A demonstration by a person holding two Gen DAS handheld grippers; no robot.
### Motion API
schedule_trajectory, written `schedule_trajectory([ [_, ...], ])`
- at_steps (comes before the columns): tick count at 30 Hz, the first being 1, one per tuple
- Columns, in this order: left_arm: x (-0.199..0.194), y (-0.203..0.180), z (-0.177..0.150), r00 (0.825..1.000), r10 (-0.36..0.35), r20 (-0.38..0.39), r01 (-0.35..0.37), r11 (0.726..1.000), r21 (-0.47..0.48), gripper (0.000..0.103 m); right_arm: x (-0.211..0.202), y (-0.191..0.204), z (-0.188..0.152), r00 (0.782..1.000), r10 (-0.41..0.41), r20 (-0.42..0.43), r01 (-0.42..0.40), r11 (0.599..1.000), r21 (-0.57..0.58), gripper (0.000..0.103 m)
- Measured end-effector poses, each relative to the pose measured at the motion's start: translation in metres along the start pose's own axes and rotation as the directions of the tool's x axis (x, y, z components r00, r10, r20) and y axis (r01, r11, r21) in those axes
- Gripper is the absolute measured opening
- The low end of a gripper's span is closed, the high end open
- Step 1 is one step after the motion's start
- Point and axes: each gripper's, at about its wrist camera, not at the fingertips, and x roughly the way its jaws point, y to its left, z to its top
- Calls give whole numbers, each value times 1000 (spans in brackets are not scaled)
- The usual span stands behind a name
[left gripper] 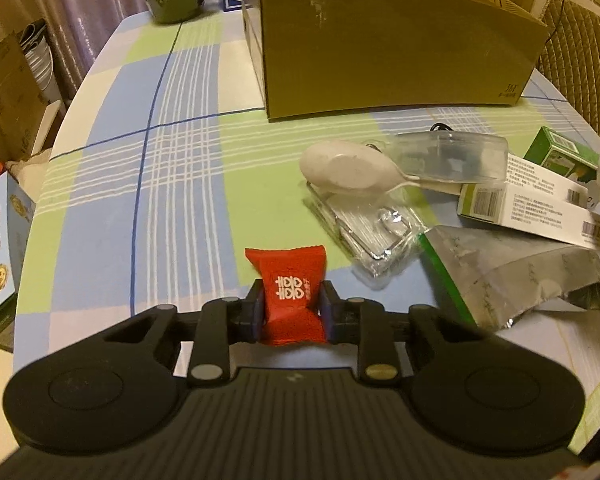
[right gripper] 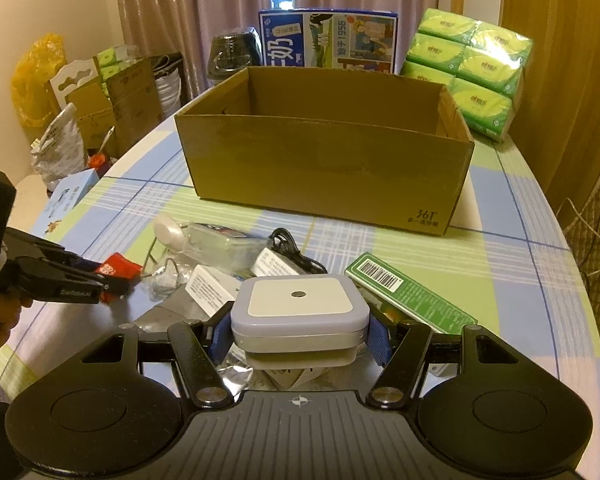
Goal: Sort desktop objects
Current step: 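Grasp the red candy packet with the left tool while the right tool holds the night light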
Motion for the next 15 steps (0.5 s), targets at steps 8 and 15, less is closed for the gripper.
schedule_trajectory([
  [8, -33, -2, -8, 1000, 13, 13, -12, 1000, -22, 23, -11, 5, -3, 1000, 4, 13, -4, 1000, 7, 62],
  [15, -73, -27, -5, 998, -11, 57, 12, 1000, -12, 23, -31, 3, -5, 999, -4, 37, 4, 1000, 23, 62],
])
